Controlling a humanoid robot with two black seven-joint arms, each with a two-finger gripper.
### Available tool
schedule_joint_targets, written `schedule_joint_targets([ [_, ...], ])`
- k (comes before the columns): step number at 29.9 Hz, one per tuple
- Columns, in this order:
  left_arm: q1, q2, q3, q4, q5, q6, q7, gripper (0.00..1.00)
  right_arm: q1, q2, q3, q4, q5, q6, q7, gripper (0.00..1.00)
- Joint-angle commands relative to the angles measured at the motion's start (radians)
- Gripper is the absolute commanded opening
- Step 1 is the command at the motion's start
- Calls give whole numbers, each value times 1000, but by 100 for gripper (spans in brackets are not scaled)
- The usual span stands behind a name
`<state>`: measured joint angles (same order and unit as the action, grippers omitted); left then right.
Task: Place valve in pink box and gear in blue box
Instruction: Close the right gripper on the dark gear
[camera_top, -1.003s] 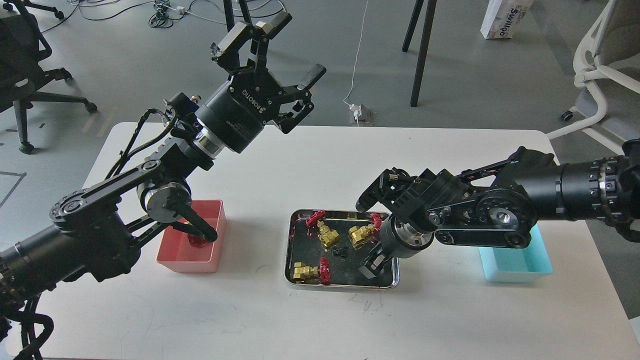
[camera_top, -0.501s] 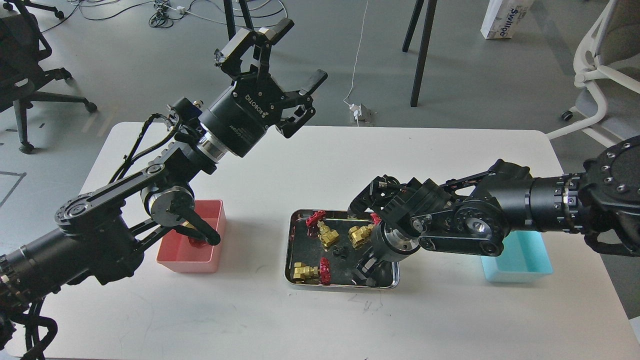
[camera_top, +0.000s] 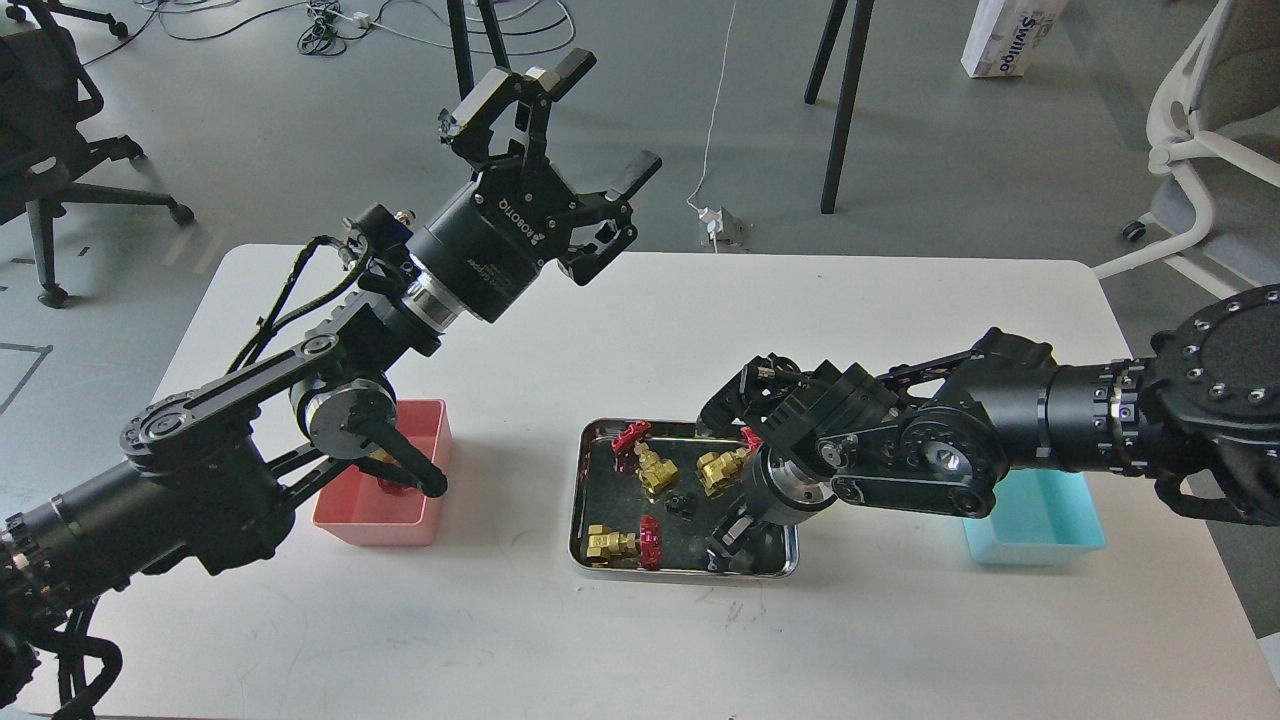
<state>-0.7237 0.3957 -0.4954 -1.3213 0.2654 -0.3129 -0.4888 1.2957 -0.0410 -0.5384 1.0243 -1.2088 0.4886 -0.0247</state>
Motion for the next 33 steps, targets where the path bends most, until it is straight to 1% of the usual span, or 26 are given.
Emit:
schedule_joint_targets([
  [1,3,0,0,1,0,0,0,94,-6,9,0,-6,0,0,0,46],
  [5,3,0,0,4,0,0,0,94,-4,16,0,-6,0,0,0,37],
  [9,4,0,1,5,0,-2,0,94,-4,16,0,-6,2,0,0,33],
  [16,17,-2,1,7,3,-2,0,94,-3,16,0,-6,2,0,0,28],
  [26,23,-20,-2,7,37,0,0,94,-13,16,-2,-7,2,0,0,27],
  [30,23,-20,-2,7,37,0,0,94,-16,16,-2,-10,2,0,0,22],
  [33,24,-20,-2,7,37,0,0,94,-18,16,0,-10,2,0,0,16],
])
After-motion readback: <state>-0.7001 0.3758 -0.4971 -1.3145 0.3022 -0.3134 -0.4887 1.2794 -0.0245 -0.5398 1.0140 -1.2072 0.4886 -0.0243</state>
